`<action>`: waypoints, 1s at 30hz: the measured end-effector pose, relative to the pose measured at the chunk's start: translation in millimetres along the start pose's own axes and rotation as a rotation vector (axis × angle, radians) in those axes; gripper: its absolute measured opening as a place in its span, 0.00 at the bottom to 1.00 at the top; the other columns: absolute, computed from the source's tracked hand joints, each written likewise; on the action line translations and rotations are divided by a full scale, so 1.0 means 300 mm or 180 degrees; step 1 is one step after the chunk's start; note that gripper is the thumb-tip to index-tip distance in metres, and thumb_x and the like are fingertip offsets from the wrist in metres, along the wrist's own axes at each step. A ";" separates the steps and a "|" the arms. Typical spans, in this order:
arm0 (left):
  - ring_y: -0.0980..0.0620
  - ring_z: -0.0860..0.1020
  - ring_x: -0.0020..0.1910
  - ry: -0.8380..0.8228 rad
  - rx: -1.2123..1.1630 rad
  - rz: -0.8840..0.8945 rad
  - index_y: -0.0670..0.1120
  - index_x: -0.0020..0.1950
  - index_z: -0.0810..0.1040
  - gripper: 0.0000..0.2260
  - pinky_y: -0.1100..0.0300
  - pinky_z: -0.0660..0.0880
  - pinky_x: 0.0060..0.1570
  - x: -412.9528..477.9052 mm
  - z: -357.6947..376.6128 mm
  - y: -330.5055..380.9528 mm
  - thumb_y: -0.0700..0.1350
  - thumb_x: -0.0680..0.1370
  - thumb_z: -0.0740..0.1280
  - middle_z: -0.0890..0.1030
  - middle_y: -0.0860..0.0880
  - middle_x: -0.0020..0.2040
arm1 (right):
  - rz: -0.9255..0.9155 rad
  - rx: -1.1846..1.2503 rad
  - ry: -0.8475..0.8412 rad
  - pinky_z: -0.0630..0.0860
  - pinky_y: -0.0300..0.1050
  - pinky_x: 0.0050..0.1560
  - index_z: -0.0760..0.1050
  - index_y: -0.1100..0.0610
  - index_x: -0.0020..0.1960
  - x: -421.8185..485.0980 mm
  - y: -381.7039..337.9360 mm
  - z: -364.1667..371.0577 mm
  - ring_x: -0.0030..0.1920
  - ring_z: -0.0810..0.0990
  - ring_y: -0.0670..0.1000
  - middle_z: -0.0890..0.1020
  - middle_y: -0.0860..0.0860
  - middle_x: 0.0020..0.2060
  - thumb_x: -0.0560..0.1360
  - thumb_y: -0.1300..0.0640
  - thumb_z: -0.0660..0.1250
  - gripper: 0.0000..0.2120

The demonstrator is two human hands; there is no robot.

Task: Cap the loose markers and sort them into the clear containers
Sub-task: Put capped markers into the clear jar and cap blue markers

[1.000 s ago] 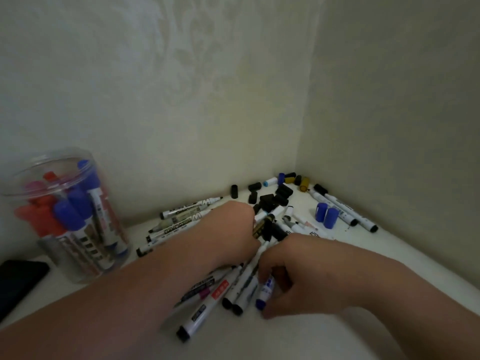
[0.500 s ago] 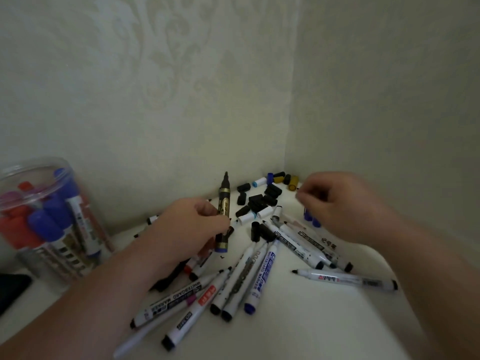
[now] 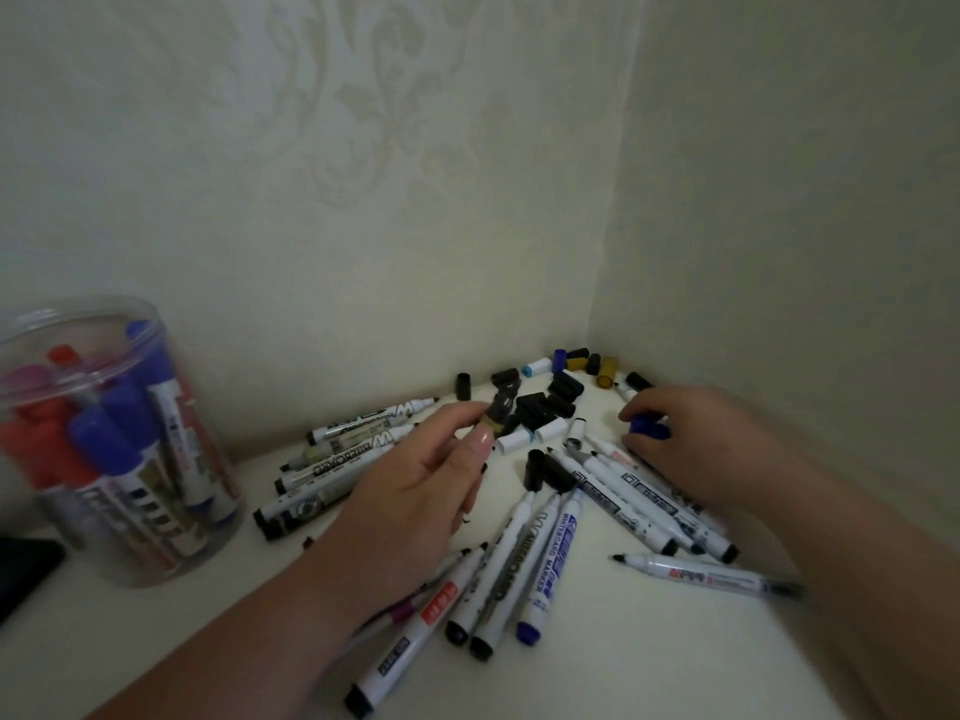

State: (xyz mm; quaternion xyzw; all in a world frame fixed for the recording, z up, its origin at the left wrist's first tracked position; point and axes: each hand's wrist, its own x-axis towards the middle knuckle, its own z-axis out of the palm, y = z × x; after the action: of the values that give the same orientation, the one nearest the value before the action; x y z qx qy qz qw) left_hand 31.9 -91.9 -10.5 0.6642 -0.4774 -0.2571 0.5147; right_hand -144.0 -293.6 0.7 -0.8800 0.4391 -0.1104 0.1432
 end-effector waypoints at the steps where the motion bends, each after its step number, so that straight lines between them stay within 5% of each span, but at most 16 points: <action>1: 0.57 0.70 0.30 0.0004 0.0131 0.0110 0.72 0.58 0.74 0.10 0.60 0.70 0.32 0.005 0.000 -0.013 0.58 0.81 0.58 0.75 0.53 0.33 | 0.0011 -0.0037 -0.0013 0.72 0.39 0.49 0.79 0.47 0.62 0.003 -0.001 0.002 0.50 0.77 0.48 0.81 0.47 0.56 0.79 0.50 0.68 0.12; 6: 0.55 0.77 0.30 0.0100 0.0179 0.0399 0.66 0.55 0.78 0.09 0.57 0.79 0.34 0.006 -0.004 -0.024 0.51 0.81 0.64 0.80 0.52 0.38 | 0.0166 0.0199 0.0140 0.71 0.39 0.50 0.77 0.48 0.65 0.011 0.007 0.012 0.50 0.75 0.47 0.80 0.48 0.58 0.77 0.52 0.70 0.16; 13: 0.61 0.73 0.31 0.0330 0.0488 0.0648 0.61 0.49 0.80 0.05 0.67 0.73 0.34 0.000 -0.012 -0.007 0.57 0.78 0.65 0.79 0.53 0.37 | 0.0283 0.0424 0.0278 0.74 0.41 0.39 0.81 0.51 0.53 0.029 0.030 0.014 0.41 0.78 0.46 0.81 0.47 0.42 0.76 0.52 0.72 0.07; 16: 0.59 0.77 0.34 0.0341 0.0639 0.0681 0.61 0.51 0.82 0.07 0.67 0.73 0.36 -0.001 -0.011 -0.006 0.58 0.78 0.66 0.81 0.58 0.38 | 0.0400 0.2518 0.0305 0.69 0.37 0.28 0.79 0.60 0.49 0.001 -0.006 -0.013 0.29 0.75 0.46 0.83 0.55 0.37 0.78 0.58 0.70 0.05; 19: 0.63 0.79 0.40 0.0390 0.0739 0.0758 0.62 0.53 0.84 0.08 0.70 0.69 0.38 -0.005 -0.008 -0.008 0.57 0.77 0.68 0.82 0.64 0.41 | 0.0230 0.4209 -0.0423 0.64 0.37 0.23 0.76 0.66 0.49 -0.061 -0.075 -0.050 0.28 0.69 0.48 0.79 0.59 0.35 0.75 0.60 0.68 0.09; 23: 0.59 0.80 0.46 0.0539 0.0899 0.1033 0.63 0.52 0.83 0.09 0.68 0.72 0.43 -0.001 -0.007 -0.011 0.59 0.74 0.69 0.82 0.64 0.44 | -0.0316 0.4410 -0.0931 0.61 0.37 0.23 0.79 0.64 0.45 -0.119 -0.144 -0.036 0.27 0.68 0.49 0.78 0.60 0.34 0.71 0.61 0.68 0.06; 30: 0.54 0.79 0.44 0.0549 0.1052 0.1288 0.64 0.58 0.80 0.11 0.58 0.75 0.42 0.001 -0.009 -0.010 0.56 0.75 0.71 0.81 0.59 0.42 | -0.0719 0.4171 -0.0877 0.68 0.38 0.24 0.84 0.61 0.49 -0.135 -0.156 -0.011 0.28 0.73 0.50 0.83 0.61 0.37 0.69 0.62 0.76 0.08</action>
State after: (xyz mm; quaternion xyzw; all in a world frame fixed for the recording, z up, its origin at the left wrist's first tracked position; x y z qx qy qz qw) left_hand 35.4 -90.9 -12.4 0.6497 -0.5903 -0.0101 0.4789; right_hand -134.2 -234.8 17.3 -0.6580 0.1647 -0.2548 0.6892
